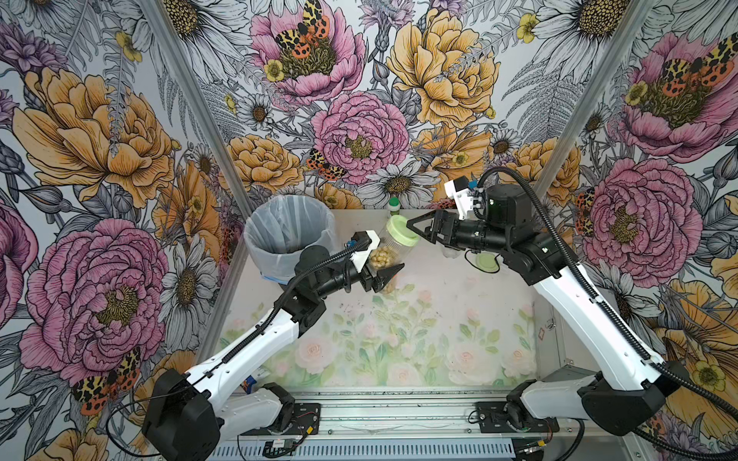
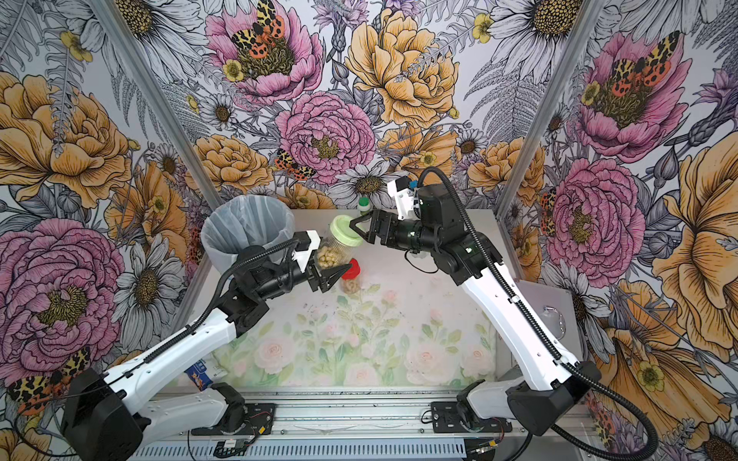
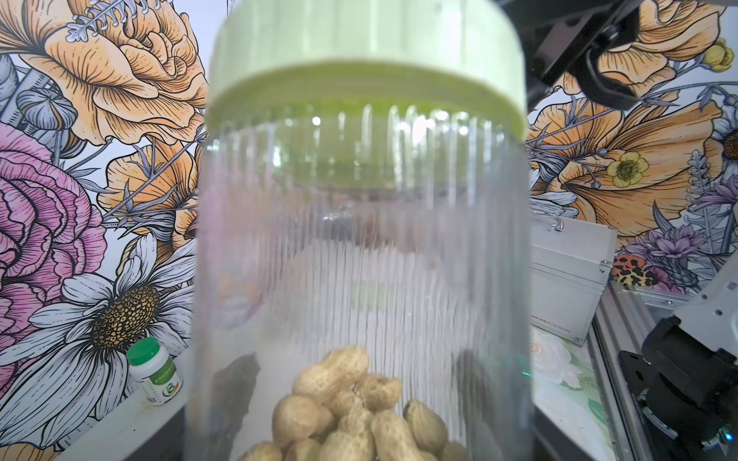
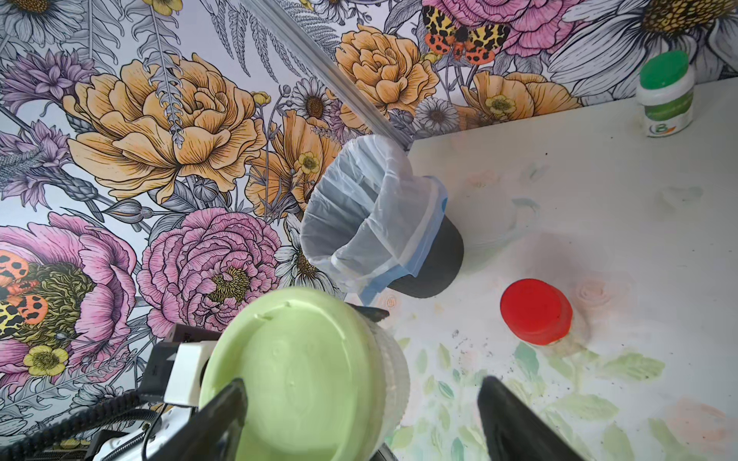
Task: Empty moldy peanuts from jars
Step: Unscrew the lid from the jar.
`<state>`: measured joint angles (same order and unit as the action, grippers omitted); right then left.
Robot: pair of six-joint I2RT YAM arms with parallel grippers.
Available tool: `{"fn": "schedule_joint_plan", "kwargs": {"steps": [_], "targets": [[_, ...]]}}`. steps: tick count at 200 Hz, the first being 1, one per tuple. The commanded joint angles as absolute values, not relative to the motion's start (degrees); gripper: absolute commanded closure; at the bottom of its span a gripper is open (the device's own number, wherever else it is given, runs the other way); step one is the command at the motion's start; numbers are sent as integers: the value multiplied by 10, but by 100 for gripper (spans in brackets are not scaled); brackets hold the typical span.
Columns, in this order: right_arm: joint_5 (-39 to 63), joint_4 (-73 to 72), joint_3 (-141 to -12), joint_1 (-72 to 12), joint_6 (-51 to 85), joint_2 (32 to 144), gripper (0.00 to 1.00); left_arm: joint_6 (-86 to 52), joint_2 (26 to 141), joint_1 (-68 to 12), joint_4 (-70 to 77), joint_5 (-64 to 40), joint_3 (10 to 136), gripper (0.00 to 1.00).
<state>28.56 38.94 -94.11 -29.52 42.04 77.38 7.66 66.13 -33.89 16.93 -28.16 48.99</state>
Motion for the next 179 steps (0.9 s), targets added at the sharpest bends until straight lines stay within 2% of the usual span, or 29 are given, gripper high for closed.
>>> {"fn": "schedule_joint_plan", "kwargs": {"steps": [1, 179], "targets": [[279, 382, -971, -303, 421, 775, 9, 86, 661, -343, 208, -284, 497, 78], [225, 421, -997, -343, 378, 800, 6, 91, 679, -347, 196, -285, 510, 78]]}}
